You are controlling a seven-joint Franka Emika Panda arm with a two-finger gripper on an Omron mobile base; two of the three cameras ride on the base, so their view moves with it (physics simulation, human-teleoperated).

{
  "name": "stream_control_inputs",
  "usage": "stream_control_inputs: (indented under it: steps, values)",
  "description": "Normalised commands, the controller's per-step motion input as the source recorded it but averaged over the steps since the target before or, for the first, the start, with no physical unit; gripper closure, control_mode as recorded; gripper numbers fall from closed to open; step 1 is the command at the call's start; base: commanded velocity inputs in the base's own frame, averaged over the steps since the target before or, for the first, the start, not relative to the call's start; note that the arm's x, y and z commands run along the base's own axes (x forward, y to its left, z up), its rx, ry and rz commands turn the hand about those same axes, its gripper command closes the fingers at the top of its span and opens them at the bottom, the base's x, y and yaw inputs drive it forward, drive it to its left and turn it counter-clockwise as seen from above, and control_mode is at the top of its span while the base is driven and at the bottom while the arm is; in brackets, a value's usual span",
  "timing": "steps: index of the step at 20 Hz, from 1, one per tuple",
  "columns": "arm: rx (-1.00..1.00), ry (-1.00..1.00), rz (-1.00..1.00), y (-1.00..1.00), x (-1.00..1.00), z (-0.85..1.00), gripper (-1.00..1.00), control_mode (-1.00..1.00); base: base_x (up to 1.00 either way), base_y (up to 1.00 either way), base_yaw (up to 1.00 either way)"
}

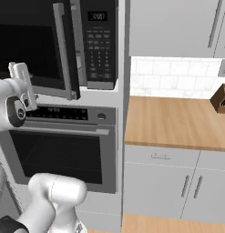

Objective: Pick the eggplant from the sink and place it in the bowl. Then pick the bowl and place it in the microwave. Then close the microwave door and press the start button.

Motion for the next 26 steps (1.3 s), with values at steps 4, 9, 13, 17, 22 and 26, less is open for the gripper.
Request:
stream_control_inputs:
  steps: [4,9,13,17,22,26]
  values:
    - [0.00,0.22,0.21,0.03,0.64,0.31,-1.00,-1.00,0.00,0.00,0.00]
    - [0.00,0.19,0.19,0.01,0.58,0.09,-1.00,-1.00,0.00,0.00,0.00]
    - [0.00,0.02,0.13,0.03,0.17,-0.17,-1.00,-1.00,0.00,0.00,0.00]
    - [0.00,0.00,0.08,-0.02,-0.14,-0.19,-1.00,-1.00,0.00,0.00,0.00]
    - [0.05,-0.05,0.04,-0.61,-0.99,0.12,-1.00,-1.00,0.00,0.00,0.00]
    - [0.14,0.04,0.00,-0.81,-0.98,0.52,-1.00,-1.00,0.00,0.00,0.00]
